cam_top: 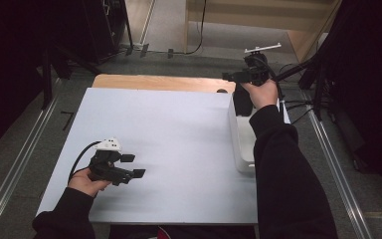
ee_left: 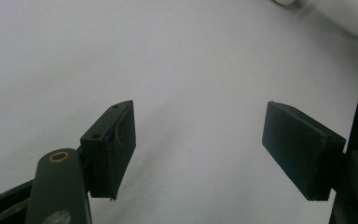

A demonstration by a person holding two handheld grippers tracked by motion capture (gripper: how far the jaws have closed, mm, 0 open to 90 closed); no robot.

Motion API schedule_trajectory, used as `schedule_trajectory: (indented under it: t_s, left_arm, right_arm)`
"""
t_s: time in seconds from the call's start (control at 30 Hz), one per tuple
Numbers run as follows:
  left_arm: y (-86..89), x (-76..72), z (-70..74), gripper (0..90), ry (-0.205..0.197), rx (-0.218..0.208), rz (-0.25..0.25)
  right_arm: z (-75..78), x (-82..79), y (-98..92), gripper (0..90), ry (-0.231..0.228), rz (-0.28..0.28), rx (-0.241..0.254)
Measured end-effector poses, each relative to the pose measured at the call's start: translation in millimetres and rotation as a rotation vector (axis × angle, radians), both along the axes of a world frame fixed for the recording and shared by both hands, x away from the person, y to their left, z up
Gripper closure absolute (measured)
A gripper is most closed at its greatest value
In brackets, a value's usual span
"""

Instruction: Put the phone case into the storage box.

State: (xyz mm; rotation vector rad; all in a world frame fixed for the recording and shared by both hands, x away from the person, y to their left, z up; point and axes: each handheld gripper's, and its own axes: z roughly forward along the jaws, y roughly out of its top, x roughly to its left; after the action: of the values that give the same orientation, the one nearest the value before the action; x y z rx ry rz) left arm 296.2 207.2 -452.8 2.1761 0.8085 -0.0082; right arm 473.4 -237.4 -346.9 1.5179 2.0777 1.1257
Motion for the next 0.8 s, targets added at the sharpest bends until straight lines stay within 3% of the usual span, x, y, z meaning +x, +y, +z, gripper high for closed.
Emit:
schedule_trajectory:
  t_s: [0.53,0.8]
  left_arm:
    - [-0.3,0.3,-0.5,25.6,0.002,-0.002,0.002]
    - [-0.2,0.6,-0.9,25.6,0.002,-0.008,0.003]
  right_arm:
    - [5.4,-28.9,16.1,19.0,0.067,0.152,0.09]
    - [2.7,-51.7,19.0,19.1,0.05,0.224,0.049]
